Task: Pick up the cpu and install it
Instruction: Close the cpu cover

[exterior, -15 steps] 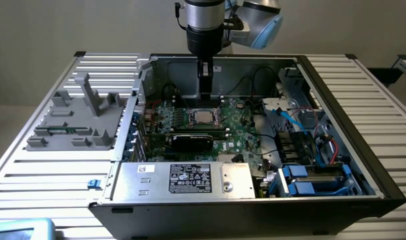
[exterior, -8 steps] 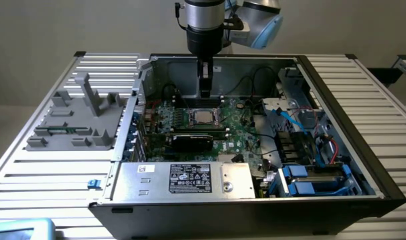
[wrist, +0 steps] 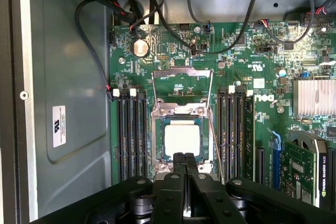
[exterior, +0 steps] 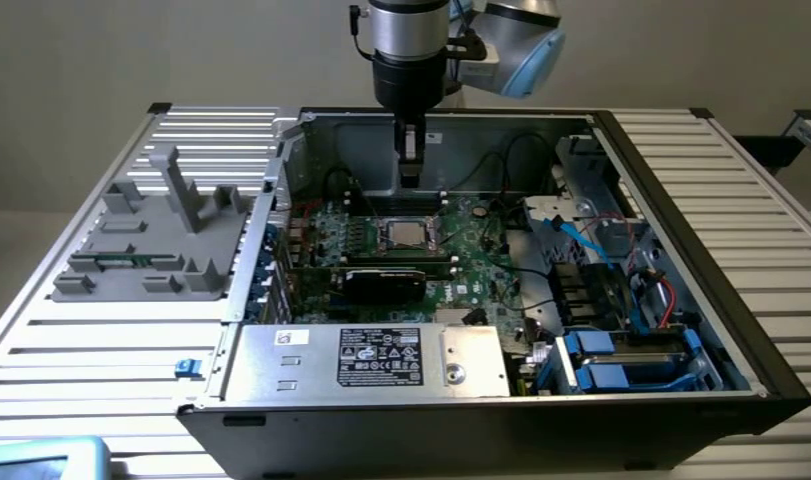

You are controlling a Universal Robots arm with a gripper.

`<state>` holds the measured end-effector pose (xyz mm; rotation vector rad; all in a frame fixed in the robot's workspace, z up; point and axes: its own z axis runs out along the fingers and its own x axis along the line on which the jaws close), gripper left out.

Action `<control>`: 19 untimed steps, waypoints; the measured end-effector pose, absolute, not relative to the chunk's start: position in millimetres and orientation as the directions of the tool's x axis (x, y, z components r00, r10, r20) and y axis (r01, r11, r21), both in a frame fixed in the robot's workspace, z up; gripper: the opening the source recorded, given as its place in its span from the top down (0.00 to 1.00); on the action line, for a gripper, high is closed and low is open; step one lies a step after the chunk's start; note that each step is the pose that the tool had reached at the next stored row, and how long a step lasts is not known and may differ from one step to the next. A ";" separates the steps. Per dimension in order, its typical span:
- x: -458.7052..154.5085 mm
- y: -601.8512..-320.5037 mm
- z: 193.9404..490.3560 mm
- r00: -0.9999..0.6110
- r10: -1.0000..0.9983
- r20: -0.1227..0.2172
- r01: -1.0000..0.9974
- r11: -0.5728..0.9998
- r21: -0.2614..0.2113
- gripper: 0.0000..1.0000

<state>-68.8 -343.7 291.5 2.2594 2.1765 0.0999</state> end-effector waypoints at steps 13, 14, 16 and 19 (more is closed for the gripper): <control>-44.4 -343.7 291.2 0.036 0.998 0.047 0.998 -0.039 0.046 0.89; -42.5 -343.7 291.0 0.036 0.998 0.047 0.998 -0.039 0.047 0.89; -40.2 -343.8 290.7 0.036 0.998 0.047 0.998 -0.039 0.058 0.89; -39.7 -343.7 290.6 0.036 0.998 0.051 0.996 -0.040 0.084 0.89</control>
